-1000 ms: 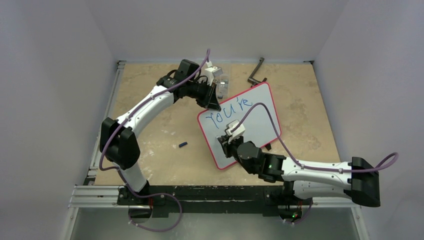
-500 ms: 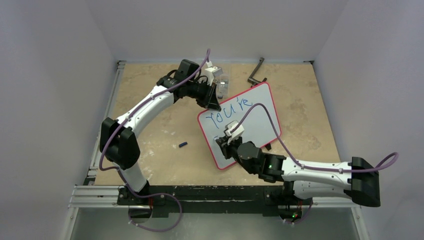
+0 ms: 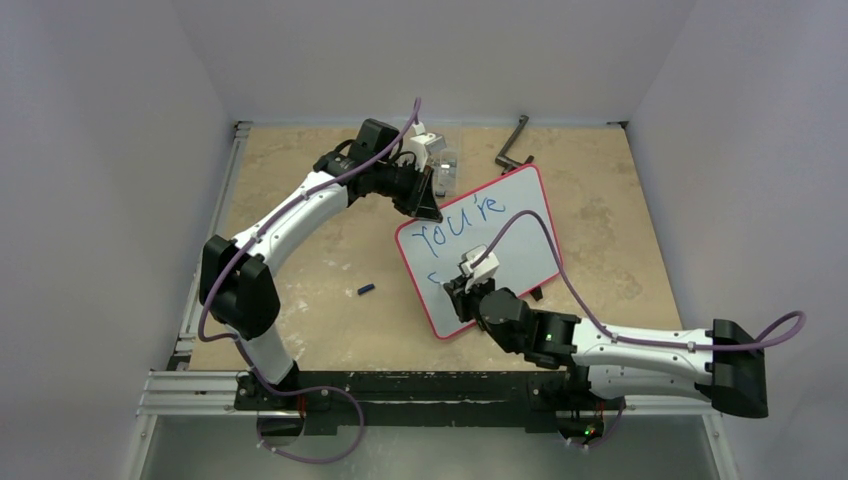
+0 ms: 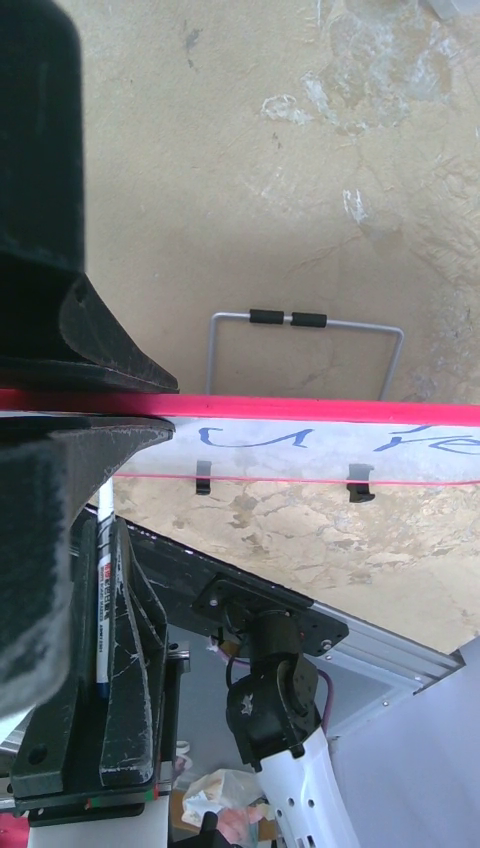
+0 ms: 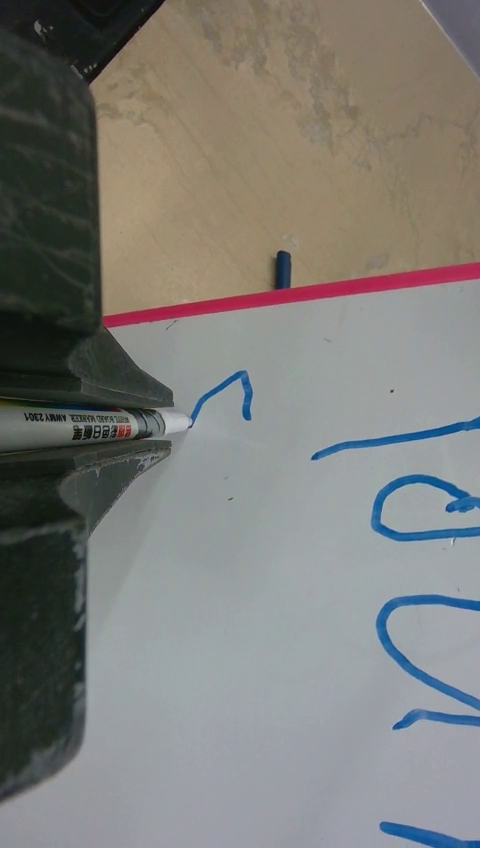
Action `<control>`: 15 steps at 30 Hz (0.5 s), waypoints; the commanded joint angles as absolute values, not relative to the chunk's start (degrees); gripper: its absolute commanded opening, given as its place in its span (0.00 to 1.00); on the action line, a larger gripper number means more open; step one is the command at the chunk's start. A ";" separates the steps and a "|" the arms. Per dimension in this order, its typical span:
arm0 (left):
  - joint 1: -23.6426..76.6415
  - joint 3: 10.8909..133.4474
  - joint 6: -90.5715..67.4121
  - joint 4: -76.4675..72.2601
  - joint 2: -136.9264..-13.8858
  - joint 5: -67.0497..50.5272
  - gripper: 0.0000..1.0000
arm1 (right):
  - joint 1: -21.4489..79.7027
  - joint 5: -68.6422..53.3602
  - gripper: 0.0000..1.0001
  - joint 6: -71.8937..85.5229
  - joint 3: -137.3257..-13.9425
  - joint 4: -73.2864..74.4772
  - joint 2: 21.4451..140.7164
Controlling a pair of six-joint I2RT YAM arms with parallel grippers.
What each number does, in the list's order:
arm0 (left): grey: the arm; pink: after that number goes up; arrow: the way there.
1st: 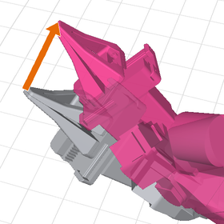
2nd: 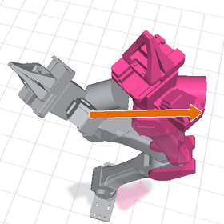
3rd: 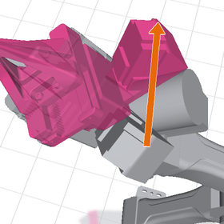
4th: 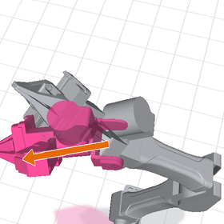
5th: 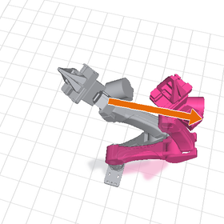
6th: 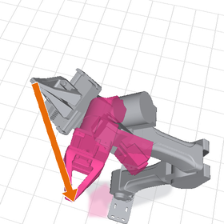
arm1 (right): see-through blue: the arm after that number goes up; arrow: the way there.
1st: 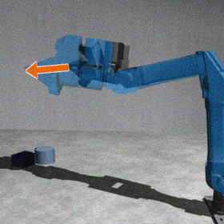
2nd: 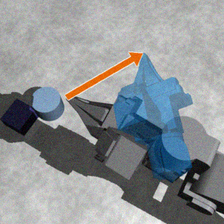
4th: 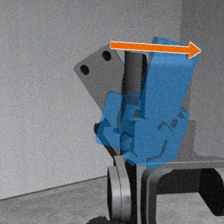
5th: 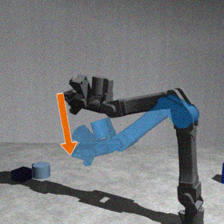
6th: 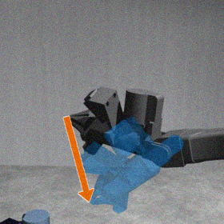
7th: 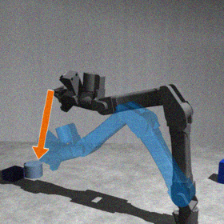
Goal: Write a sentence on the whiteboard
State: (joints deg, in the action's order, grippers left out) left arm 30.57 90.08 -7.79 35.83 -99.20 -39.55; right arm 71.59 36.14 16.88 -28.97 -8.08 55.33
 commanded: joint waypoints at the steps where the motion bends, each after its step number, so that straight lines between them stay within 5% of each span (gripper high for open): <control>1: 30.69 89.89 -5.63 34.03 -96.86 -33.12 0.00 | 71.72 41.67 0.00 18.42 -31.62 -5.66 54.76; 15: 30.73 89.87 -5.45 34.19 -96.44 -32.88 0.00 | 71.65 44.01 0.00 18.26 -34.92 -4.65 51.64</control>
State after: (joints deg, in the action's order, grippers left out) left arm 30.89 90.08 -7.90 35.75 -98.96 -39.07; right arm 71.64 41.32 16.86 -33.30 -4.29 53.65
